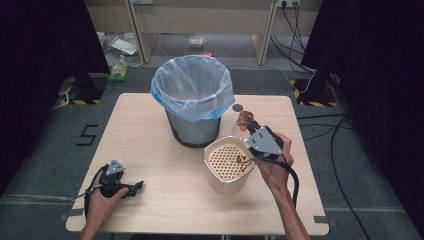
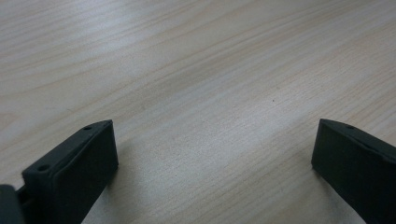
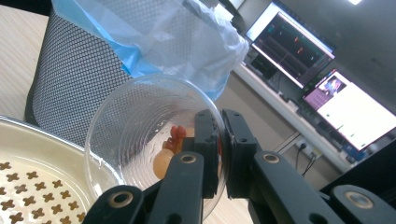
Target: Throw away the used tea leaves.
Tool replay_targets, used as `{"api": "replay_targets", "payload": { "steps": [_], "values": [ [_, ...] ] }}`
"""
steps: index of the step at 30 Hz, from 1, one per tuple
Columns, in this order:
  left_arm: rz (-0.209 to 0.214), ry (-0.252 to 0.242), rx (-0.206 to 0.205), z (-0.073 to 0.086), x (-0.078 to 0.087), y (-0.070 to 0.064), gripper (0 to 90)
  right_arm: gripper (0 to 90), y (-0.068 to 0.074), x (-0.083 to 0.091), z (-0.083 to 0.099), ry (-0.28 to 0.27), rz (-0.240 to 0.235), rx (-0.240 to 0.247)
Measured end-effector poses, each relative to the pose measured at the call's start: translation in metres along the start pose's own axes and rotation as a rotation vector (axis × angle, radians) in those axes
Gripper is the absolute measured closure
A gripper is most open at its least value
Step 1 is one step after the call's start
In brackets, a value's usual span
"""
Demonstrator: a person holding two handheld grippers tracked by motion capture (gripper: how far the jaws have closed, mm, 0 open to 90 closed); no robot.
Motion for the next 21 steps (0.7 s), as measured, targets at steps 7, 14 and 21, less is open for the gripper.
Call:
{"api": "replay_targets", "payload": {
  "steps": [7, 14, 21],
  "values": [
    [-0.002, 0.001, -0.003, 0.000, 0.000, 0.000, 0.0, 86.0, 0.017, 0.007, -0.006, -0.044, 0.076, 0.255],
    [-0.001, -0.001, -0.006, 0.000, 0.000, -0.001, 0.0, 86.4, 0.035, 0.013, -0.009, -0.072, 0.151, 0.495],
    [-0.001, 0.000, -0.006, 0.000, 0.000, -0.001, 0.0, 87.4, 0.048, 0.020, -0.014, -0.109, 0.201, 0.653]
  ]
}}
Point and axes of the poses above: each handheld gripper's, and its own axes: x roughly backward along the jaws, z roughly out of its underside, y roughly to its left, the point moved 7 cm from there along -x, roughly forward along the jaws
